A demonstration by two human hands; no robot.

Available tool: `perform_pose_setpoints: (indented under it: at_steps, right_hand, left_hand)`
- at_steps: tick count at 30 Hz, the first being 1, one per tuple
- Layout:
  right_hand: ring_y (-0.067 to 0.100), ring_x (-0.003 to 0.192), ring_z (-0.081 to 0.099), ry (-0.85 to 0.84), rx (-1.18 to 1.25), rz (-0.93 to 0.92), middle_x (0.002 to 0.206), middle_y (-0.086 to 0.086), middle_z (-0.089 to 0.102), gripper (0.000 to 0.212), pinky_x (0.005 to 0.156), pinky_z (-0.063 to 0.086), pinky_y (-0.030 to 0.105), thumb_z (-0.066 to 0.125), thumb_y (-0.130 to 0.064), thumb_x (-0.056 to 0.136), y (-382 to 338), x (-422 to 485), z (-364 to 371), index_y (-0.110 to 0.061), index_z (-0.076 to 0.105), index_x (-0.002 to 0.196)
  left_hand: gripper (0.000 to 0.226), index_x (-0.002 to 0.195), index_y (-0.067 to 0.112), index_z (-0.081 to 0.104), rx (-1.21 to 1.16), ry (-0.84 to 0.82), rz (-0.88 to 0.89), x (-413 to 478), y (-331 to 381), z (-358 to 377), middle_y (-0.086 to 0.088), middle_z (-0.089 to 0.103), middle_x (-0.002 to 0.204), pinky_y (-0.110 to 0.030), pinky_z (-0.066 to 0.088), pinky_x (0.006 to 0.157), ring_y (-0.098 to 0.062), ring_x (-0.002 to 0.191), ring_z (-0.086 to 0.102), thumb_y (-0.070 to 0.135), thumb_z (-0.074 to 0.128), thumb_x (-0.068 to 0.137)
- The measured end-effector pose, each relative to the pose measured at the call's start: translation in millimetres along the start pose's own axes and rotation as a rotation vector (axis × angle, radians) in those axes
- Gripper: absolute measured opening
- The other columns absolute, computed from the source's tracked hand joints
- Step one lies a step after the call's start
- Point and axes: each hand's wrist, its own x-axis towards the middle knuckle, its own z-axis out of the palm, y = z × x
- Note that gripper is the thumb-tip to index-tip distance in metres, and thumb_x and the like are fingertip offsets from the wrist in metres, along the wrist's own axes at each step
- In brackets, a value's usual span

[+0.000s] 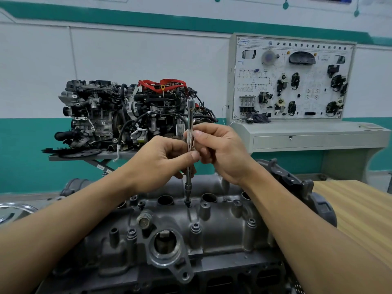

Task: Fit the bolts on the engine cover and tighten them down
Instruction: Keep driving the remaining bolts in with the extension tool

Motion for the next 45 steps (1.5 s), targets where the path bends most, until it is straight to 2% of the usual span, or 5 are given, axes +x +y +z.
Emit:
perform_pose_setpoints:
  at_steps: [21, 29, 34, 40, 45]
  right_hand:
    - [0.005, 0.05, 0.04, -0.011, -0.018, -0.005, 0.054, -0.009, 0.05, 0.018, 0.046, 0.031, 0.016, 0.059, -0.016, 0.094, -1.6, -2.9, 0.4, -0.009, 0.07, 0.107]
    - [0.004, 0.047, 0.048, 0.044, -0.067, -0.063, 0.063, 0.002, 0.055, 0.014, 0.044, 0.038, 0.014, 0.068, -0.001, 0.09, -1.5, -3.8, 1.0, -0.011, 0.061, 0.082]
    - [0.002, 0.046, 0.043, 0.004, -0.058, -0.039, 0.07, 0.01, 0.049, 0.016, 0.044, 0.035, 0.015, 0.067, -0.011, 0.093, -1.4, -3.6, 0.2, -0.009, 0.063, 0.108]
    - [0.002, 0.044, 0.039, 0.023, -0.062, -0.014, 0.049, -0.012, 0.048, 0.016, 0.043, 0.031, 0.015, 0.056, -0.01, 0.099, -1.3, -1.9, -0.5, -0.01, 0.071, 0.096]
    - [-0.002, 0.044, 0.051, 0.024, -0.056, -0.049, 0.052, -0.013, 0.059, 0.013, 0.046, 0.04, 0.009, 0.059, -0.003, 0.097, -2.9, -4.2, 1.6, -0.01, 0.062, 0.086]
  left_hand:
    - [0.02, 0.095, 0.014, 0.077, 0.033, -0.016, -0.033, 1.6, -2.3, -5.7, -0.01, 0.077, 0.086, -0.036, 0.062, 0.068, -0.024, 0.081, 0.074, 0.017, 0.058, 0.098]
    - [0.025, 0.091, 0.012, 0.075, 0.086, 0.036, 0.042, -1.0, 1.2, -0.7, -0.011, 0.074, 0.078, -0.042, 0.059, 0.062, -0.022, 0.07, 0.072, 0.036, 0.073, 0.086]
    - [0.029, 0.091, -0.001, 0.071, 0.078, 0.061, 0.053, 0.7, 2.1, -3.3, -0.011, 0.073, 0.067, -0.034, 0.059, 0.055, -0.022, 0.058, 0.071, 0.026, 0.073, 0.081]
    - [0.019, 0.104, 0.007, 0.074, 0.024, -0.014, -0.017, 1.7, -2.8, -5.3, -0.012, 0.077, 0.085, -0.029, 0.06, 0.06, -0.023, 0.076, 0.075, 0.003, 0.057, 0.098]
    - [0.019, 0.096, 0.011, 0.074, 0.087, 0.024, 0.028, -0.3, 0.7, -2.4, -0.009, 0.076, 0.079, -0.031, 0.06, 0.058, -0.021, 0.07, 0.074, 0.028, 0.07, 0.087]
